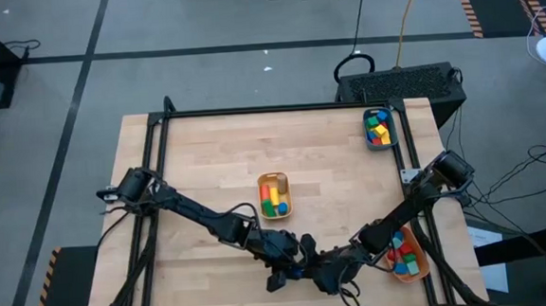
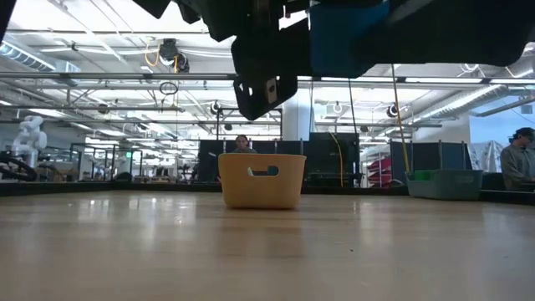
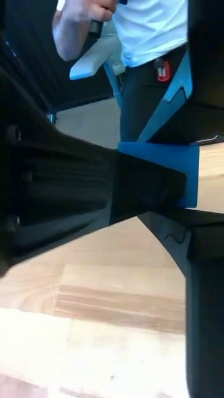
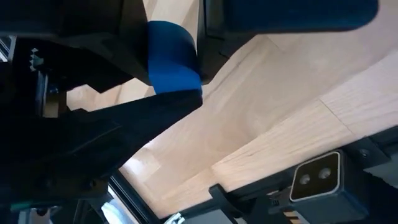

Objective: Sort blocks by size
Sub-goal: Put the blue half-circle block into the orange bin

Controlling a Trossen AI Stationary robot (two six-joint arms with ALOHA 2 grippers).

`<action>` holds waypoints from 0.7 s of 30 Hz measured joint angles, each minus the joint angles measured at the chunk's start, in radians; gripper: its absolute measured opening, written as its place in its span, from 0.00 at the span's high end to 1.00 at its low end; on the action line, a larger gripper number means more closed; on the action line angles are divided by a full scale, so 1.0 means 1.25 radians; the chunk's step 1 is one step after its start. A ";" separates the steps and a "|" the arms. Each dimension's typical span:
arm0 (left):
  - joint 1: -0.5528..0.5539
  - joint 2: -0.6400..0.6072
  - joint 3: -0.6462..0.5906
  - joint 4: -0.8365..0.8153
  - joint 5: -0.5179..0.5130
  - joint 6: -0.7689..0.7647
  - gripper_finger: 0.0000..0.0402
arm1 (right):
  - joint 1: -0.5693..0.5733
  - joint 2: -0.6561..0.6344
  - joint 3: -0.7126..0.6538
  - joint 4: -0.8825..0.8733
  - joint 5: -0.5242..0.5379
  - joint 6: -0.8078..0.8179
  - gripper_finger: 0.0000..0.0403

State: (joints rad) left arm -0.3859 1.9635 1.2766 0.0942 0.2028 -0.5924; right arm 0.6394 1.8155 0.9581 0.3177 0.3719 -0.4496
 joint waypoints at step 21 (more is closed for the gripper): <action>-0.020 -0.048 0.000 -0.095 -0.160 0.128 0.37 | 0.107 -0.113 0.000 -0.387 0.001 0.408 0.82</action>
State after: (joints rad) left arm -0.4104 1.9029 1.2769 -0.0241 0.0022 -0.4329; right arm 0.7731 1.6737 0.9577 -0.1657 0.3727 0.0599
